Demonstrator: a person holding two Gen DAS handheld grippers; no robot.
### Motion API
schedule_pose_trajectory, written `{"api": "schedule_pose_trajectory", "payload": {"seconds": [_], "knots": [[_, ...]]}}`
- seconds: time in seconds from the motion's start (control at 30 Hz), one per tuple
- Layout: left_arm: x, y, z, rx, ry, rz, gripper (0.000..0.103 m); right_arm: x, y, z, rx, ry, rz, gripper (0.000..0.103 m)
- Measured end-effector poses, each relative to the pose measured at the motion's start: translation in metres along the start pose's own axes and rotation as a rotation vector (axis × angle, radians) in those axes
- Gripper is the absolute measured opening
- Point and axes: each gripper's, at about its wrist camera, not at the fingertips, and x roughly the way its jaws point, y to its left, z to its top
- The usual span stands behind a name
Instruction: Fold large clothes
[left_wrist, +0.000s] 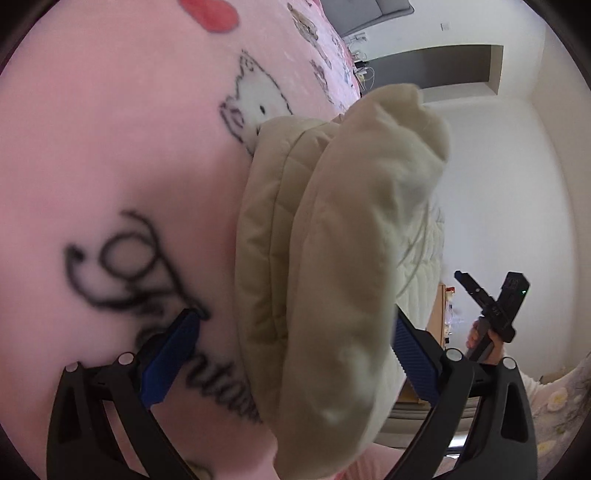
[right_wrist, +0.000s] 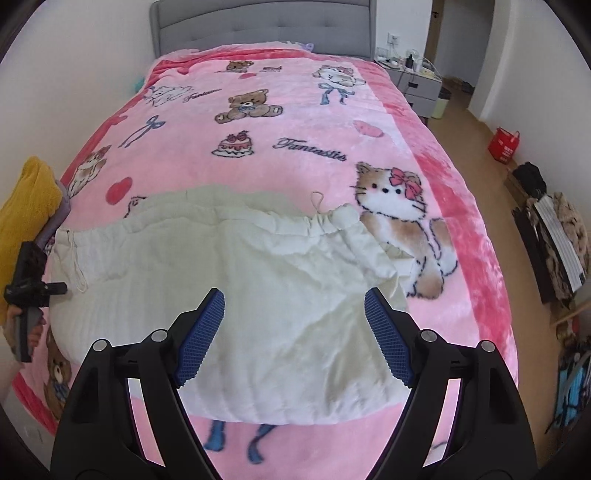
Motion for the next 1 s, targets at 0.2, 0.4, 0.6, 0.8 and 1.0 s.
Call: {"api": "schedule_pose_trajectory", "payload": {"seconds": [0.2, 0.4, 0.6, 0.8, 1.0], "knots": [[0.007, -0.007, -0.002, 0.011, -0.001, 0.014, 0.098, 0.011, 0.046, 0.007, -0.077, 0.055, -0.001, 0.075], [0.038, -0.018, 0.005, -0.064, 0.028, 0.037, 0.098, 0.019, 0.069, 0.015, -0.084, 0.017, 0.012, 0.075], [0.059, -0.024, 0.012, -0.088, 0.121, -0.038, 0.098, 0.013, 0.054, 0.018, -0.051, -0.014, 0.001, 0.081], [0.087, -0.046, 0.007, -0.006, 0.14, 0.031, 0.083, 0.003, 0.017, 0.008, 0.044, -0.047, -0.021, 0.082], [0.079, -0.061, -0.008, 0.034, 0.067, 0.076, 0.055, 0.002, -0.02, -0.004, 0.117, -0.051, -0.01, 0.083]]}}
